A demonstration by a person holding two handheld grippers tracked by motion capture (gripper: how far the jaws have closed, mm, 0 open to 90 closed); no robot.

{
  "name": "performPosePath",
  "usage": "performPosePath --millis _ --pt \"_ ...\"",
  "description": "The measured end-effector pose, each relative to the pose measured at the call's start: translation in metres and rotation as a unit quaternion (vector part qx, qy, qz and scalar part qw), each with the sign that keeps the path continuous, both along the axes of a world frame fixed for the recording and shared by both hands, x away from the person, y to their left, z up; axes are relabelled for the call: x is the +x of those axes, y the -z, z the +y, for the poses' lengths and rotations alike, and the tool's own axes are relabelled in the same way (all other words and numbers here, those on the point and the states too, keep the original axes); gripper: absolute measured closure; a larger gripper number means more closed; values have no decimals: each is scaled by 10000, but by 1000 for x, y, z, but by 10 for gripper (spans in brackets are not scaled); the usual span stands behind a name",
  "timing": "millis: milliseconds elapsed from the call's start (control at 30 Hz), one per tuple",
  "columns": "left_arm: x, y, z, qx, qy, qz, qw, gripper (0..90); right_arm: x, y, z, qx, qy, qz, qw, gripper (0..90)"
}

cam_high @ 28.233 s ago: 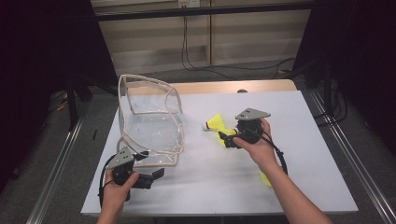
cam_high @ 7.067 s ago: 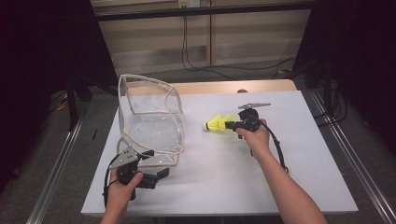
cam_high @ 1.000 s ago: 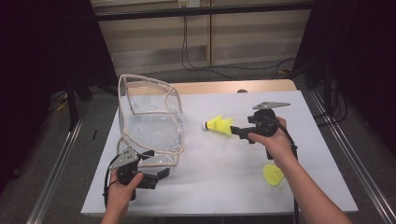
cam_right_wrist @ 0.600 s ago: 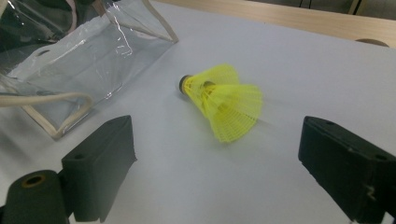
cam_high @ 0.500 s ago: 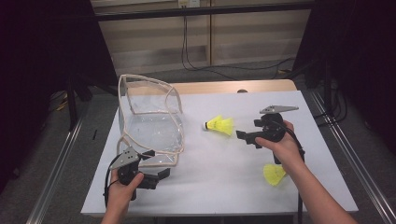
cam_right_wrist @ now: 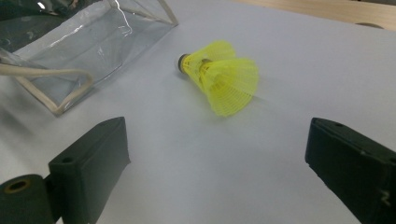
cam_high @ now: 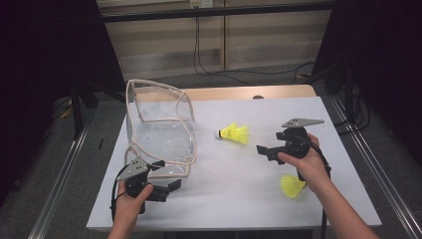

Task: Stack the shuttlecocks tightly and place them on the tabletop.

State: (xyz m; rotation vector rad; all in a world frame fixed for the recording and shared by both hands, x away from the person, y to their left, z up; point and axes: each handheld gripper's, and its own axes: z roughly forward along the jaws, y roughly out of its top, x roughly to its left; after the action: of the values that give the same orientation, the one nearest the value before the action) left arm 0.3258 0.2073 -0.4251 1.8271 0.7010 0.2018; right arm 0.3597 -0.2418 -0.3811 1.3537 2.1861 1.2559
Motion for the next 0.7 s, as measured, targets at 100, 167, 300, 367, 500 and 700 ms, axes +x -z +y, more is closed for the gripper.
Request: performPosePath --millis 100,167,300,367,500,700 --pt "0 0 0 6 -5 0 10000 33 -2 2 0 -55 -9 13 10000 52" --pt "0 0 0 1 -2 -4 10000 33 -4 3 0 -70 -25 11 10000 52" --pt "0 0 0 -17 -19 9 10000 33 -7 4 0 -36 -52 -31 10000 51" --pt "0 0 1 -30 -11 -2 10000 33 -9 4 0 -13 -76 -17 10000 52" --pt "0 0 0 -17 -20 4 10000 33 -12 6 -1 -41 -86 -47 9999 51" --pt "-1 0 0 -27 -14 4 10000 33 -16 9 -4 18 -77 -50 10000 49"
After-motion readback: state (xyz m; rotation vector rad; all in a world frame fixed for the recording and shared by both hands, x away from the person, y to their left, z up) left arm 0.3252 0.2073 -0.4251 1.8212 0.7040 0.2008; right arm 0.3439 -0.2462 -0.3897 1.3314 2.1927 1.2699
